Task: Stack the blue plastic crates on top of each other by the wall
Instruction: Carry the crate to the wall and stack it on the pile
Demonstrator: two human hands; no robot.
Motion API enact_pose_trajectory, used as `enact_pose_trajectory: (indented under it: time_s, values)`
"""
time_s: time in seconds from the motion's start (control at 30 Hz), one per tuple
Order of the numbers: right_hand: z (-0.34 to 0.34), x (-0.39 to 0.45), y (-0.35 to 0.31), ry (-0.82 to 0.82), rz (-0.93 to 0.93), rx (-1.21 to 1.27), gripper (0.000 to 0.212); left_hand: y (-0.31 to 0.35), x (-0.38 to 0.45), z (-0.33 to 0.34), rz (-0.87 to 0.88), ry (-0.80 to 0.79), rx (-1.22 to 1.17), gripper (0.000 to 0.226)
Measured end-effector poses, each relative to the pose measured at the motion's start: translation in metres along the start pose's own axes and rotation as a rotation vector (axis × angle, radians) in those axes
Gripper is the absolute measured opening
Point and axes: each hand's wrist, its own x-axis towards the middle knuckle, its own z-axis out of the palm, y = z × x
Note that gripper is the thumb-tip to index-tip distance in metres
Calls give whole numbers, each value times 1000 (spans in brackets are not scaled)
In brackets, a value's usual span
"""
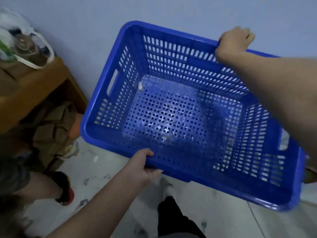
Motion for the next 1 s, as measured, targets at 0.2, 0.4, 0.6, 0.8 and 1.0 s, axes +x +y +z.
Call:
enact_pose_trajectory:
  time_s: [0.2, 0.4, 0.6, 0.8, 1.0]
  values:
    - [66, 84, -29, -95, -159, 47, 25, 39, 34, 66, 53, 29, -21, 30]
    - [120, 128, -54, -195, -205, 176, 10, 74, 63, 98, 37, 73, -25, 23]
    - [149, 134, -54, -263, -126, 383, 32, 108, 84, 127, 16, 76, 41, 18]
    - [159, 65, -23, -272, 30, 467, 41, 120, 78, 129, -115, -45, 180, 21]
    - [152, -21, 52, -265, 220, 260, 44, 164, 35, 116, -49, -375, 1077, 20]
